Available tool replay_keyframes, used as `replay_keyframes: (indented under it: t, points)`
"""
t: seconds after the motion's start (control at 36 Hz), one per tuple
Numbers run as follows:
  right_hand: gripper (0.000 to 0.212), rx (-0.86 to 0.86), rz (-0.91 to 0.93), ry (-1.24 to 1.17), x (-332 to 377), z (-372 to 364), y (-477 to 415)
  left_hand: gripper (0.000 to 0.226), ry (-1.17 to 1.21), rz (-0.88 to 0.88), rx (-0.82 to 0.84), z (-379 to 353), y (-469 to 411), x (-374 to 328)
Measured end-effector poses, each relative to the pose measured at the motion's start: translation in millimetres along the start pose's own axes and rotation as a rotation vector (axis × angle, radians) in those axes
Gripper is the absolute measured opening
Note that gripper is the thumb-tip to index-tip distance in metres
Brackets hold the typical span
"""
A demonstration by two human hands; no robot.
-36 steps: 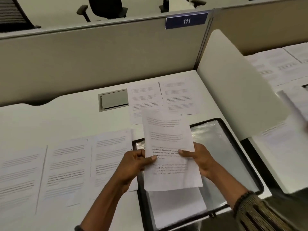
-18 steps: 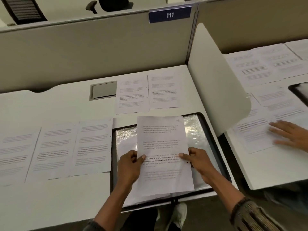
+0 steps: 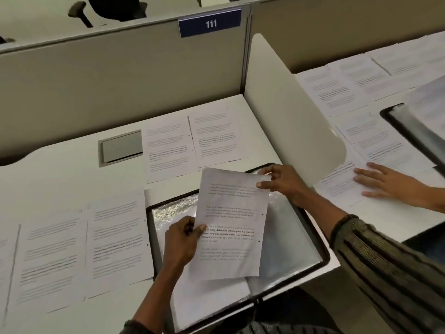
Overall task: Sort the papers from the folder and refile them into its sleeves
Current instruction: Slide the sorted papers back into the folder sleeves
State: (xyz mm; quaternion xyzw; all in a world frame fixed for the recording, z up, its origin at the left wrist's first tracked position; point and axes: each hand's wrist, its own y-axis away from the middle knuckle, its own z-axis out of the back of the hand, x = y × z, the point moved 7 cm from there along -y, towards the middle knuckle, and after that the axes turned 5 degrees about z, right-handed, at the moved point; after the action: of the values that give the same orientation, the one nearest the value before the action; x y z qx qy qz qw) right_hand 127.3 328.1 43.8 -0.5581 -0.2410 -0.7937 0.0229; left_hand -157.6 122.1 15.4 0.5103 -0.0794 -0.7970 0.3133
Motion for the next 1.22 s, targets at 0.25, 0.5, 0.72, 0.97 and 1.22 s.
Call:
replay_keyframes:
  t: [0.25, 0.5, 0.72, 0.97, 1.22]
  points:
    - [0.043, 0.501, 0.106, 0.802, 38.2, -32.2, -64.2, 0.012, -0.015, -0.021, 0.033, -19.9, -20.4, -6.7]
    - [0.040, 0.664, 0.290, 1.001, 69.8, -77.1, -124.7, 0.017, 0.085, 0.173, -0.196, -42.0, -24.8, -10.7]
    - [0.040, 0.776, 0.445, 1.219, 96.0, -77.9, -191.3, 0.019, -0.211, 0.539, -0.626, -82.0, 13.2, -14.8]
    - [0.054, 0.725, 0.582, 1.290, 148.6, -64.5, -235.8, 0.021, -0.377, 0.277, -0.529, -190.1, -5.4, -68.9]
    - [0.041, 0.723, 0.719, 1.297, 180.1, -42.6, -259.5, 0.054, -0.527, 0.173, -0.464, -242.2, -57.5, -104.6]
